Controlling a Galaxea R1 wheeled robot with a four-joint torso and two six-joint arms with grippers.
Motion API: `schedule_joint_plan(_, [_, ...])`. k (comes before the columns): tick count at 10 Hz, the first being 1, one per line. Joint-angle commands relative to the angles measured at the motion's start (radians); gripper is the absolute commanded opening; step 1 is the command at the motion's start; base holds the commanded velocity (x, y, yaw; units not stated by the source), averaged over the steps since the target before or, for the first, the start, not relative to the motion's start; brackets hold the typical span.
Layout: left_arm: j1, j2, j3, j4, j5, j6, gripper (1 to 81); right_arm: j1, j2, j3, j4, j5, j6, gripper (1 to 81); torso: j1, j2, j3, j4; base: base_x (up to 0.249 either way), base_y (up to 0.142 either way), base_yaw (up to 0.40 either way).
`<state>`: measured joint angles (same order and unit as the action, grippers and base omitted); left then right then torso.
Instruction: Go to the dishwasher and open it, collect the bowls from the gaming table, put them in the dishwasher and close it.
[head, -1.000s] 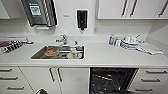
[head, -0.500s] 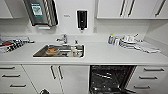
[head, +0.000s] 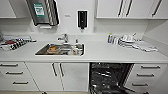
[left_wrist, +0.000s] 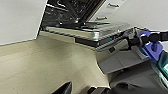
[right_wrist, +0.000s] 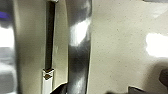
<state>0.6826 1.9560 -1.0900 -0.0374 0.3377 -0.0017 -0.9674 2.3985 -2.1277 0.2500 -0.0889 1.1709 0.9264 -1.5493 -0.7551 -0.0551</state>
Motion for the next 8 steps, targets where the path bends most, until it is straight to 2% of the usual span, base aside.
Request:
schedule_joint_plan(1, [-0.094, -0.032, 0.004, -0.007, 0.021, 0.003, 81.1, -0.018, -0.034, 0.032, -0.020, -0.296, -0.074, 81.1, 0.000, 0.000, 0.000, 0.000, 0.000, 0.000, 0.000])
schedule_joint_plan(5, [-0.094, -0.018, -0.001, -0.006, 0.023, 0.003, 81.1, -0.032, -0.048, 0.054, -0.020, -0.270, -0.148, 81.1, 0.000, 0.000, 0.000, 0.000, 0.000, 0.000, 0.000])
schedule_joint_plan(6, [-0.094, -0.021, -0.002, -0.007, 0.023, 0.003, 81.1, -0.031, -0.054, 0.066, -0.021, -0.268, -0.192, 81.1, 0.000, 0.000, 0.000, 0.000, 0.000, 0.000, 0.000])
schedule_joint_plan(7, [-0.094, -0.029, -0.002, -0.007, 0.023, 0.003, 81.1, -0.030, -0.063, 0.091, -0.025, -0.262, -0.293, 81.1, 0.000, 0.000, 0.000, 0.000, 0.000, 0.000, 0.000])
schedule_joint_plan(8, [-0.094, -0.049, -0.007, -0.007, 0.024, 0.003, 81.1, -0.034, -0.092, 0.141, -0.023, -0.229, -0.423, 81.1, 0.000, 0.000, 0.000, 0.000, 0.000, 0.000, 0.000])
